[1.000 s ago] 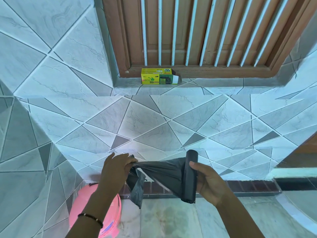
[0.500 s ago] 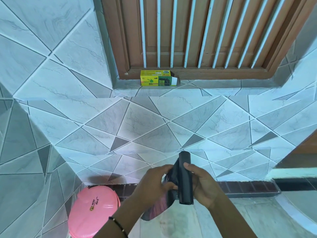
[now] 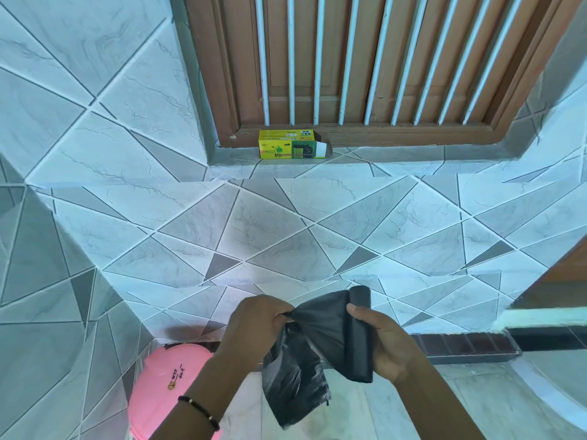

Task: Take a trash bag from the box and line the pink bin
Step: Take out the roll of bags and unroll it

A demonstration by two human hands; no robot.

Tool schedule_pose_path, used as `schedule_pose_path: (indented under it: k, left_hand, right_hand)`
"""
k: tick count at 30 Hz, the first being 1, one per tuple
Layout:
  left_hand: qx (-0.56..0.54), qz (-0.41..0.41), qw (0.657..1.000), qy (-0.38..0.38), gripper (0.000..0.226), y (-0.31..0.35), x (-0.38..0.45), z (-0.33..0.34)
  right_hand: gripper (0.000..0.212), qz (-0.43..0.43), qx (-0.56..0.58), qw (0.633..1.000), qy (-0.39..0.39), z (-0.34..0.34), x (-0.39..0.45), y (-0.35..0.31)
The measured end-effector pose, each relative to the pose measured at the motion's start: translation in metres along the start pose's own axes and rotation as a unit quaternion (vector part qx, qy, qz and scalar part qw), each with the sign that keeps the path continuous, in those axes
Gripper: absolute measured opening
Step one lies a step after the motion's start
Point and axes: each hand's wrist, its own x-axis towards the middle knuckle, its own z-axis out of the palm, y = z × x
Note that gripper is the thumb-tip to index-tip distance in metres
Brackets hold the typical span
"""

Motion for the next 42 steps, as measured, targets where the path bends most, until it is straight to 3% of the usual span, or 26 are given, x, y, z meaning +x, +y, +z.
schedule_pose_path:
  k: [4,8,11,15,21,26,32,37,42]
  left_hand:
    - [0.0,-0.016,0.998,0.064,0.032,-0.019,-0.006,-0.012]
    - [0.014,-0.061,0.995,0.075,0.034,-0.039,-0.01,-0.018]
    - [-0.012,-0.092,0.996,0.019,0.038,-0.043,-0.011,-0.018]
    - [-0.11,-0.057,0.986,-0.113,0.076,-0.027,-0.016,-0.002]
    - [-0.319,-0.059,0.936,-0.138,0.09,0.019,-0.006,0.015]
    - [-0.315,-0.077,0.938,-0.124,0.052,0.02,0.006,0.02]
    - [-0.317,-0.052,0.933,-0.162,0.021,0.019,0.006,0.019]
    - [-0.321,-0.054,0.935,-0.14,0.02,0.022,0.007,0.017]
    - [-0.316,-0.073,0.942,-0.089,0.019,0.023,0.005,0.017]
  right_hand:
    - [0.031,-0.015,0.008,1.0,-0.02,-0.008,0.0,-0.002]
    - [0.032,-0.015,0.0,1.0,-0.014,-0.01,0.0,0.0]
    - [0.035,-0.026,0.004,0.999,-0.021,-0.009,-0.002,0.0]
    - [0.028,-0.035,-0.003,0.999,-0.039,-0.002,-0.004,0.001]
    - [0.049,-0.03,-0.044,0.997,-0.056,0.01,-0.007,0.005]
    - [0.038,-0.038,-0.065,0.994,-0.08,0.012,-0.01,0.004]
    - [0.053,-0.053,-0.102,0.992,-0.045,0.01,-0.014,0.0]
    - [0.05,-0.068,-0.143,0.987,-0.01,0.014,-0.015,-0.001]
    - [0.024,-0.097,-0.166,0.981,0.005,0.016,-0.018,0.0]
